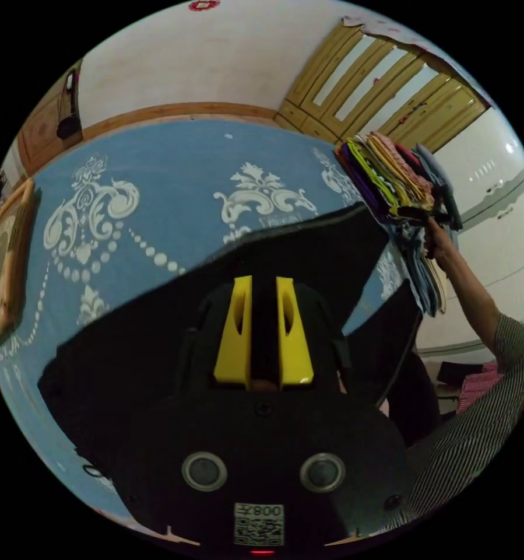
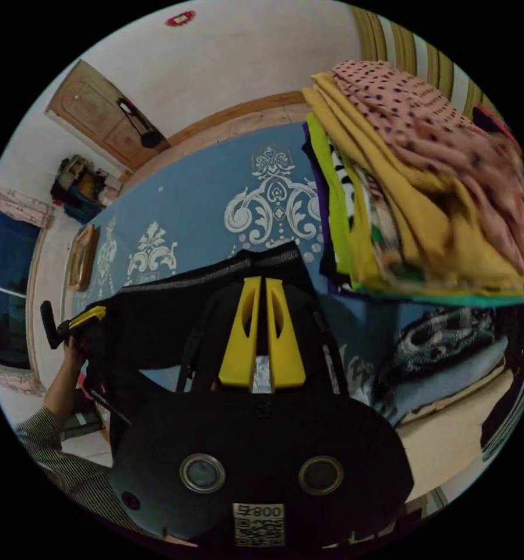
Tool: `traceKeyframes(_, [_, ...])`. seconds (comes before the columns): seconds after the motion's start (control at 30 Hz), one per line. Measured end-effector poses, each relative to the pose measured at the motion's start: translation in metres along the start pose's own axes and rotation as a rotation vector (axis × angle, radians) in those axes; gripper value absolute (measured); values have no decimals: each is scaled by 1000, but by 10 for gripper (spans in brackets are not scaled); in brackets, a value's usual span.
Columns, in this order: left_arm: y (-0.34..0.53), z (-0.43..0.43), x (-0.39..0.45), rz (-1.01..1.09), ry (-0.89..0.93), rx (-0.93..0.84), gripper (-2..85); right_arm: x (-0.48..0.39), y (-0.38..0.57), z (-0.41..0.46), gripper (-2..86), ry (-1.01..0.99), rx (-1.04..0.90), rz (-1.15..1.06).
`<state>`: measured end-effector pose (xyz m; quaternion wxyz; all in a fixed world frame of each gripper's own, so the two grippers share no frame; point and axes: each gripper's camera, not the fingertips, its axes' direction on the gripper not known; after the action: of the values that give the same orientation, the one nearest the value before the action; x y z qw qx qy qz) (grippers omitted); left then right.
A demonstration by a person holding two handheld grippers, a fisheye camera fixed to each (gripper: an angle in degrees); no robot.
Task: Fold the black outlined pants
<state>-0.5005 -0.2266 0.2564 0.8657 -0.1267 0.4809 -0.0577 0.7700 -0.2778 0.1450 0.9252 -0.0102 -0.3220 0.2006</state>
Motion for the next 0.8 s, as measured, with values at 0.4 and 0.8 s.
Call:
traceKeyframes(0.4, [239,-68,-51,-539,-171,-4,102,86,222,-27,22,30,-116,185])
traceKeyframes(0.8, [285,-27,-70,-609,-234,-139,35,126,277,-6,16,160,-225,262])
